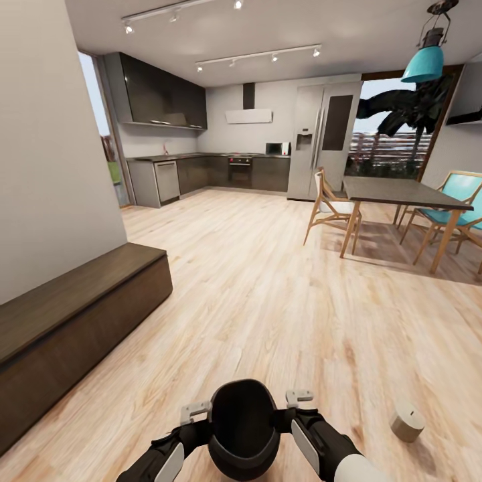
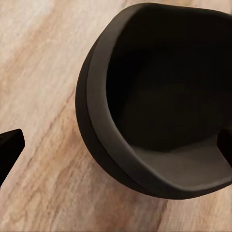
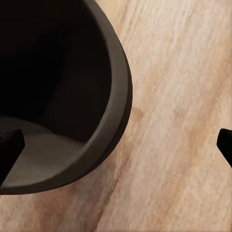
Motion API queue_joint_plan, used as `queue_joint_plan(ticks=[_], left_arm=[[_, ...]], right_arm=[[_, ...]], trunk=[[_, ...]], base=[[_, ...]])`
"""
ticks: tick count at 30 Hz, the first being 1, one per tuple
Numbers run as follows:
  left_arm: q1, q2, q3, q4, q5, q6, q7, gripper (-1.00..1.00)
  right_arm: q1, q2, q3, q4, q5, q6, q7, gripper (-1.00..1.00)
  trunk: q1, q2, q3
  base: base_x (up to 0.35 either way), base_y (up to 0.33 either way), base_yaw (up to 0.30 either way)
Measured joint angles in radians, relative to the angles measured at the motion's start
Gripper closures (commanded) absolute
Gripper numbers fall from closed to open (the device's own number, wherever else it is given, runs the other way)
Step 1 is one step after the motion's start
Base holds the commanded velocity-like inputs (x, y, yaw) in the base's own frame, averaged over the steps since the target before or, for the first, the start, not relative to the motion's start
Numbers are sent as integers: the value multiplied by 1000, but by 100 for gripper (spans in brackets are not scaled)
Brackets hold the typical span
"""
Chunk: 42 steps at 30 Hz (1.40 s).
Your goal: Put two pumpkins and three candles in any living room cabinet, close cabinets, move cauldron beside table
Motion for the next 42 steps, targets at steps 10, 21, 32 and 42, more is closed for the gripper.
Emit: queue_joint_plan(ticks=[10, 21, 32, 42], left_arm=[[0, -1, -1, 0, 0, -1, 0, -100], [0, 0, 0, 0, 0, -2, 0, -100], [0, -1, 0, 0, 0, -3, 0, -100], [0, -2, -1, 0, 0, -19, 0, -100]], right_arm=[[0, 0, 0, 0, 0, 0, 0, -100], [0, 0, 26, 0, 0, 0, -1, -100], [0, 2, 29, 0, 0, -48, -1, -100], [0, 2, 69, 1, -1, -80, -1, -100]], trunk=[[0, 0, 0], [0, 0, 0], [42, -77, -34], [80, -147, -66]], base=[[107, 0, 0], [16, 0, 0], [0, 0, 0], [0, 0, 0]])
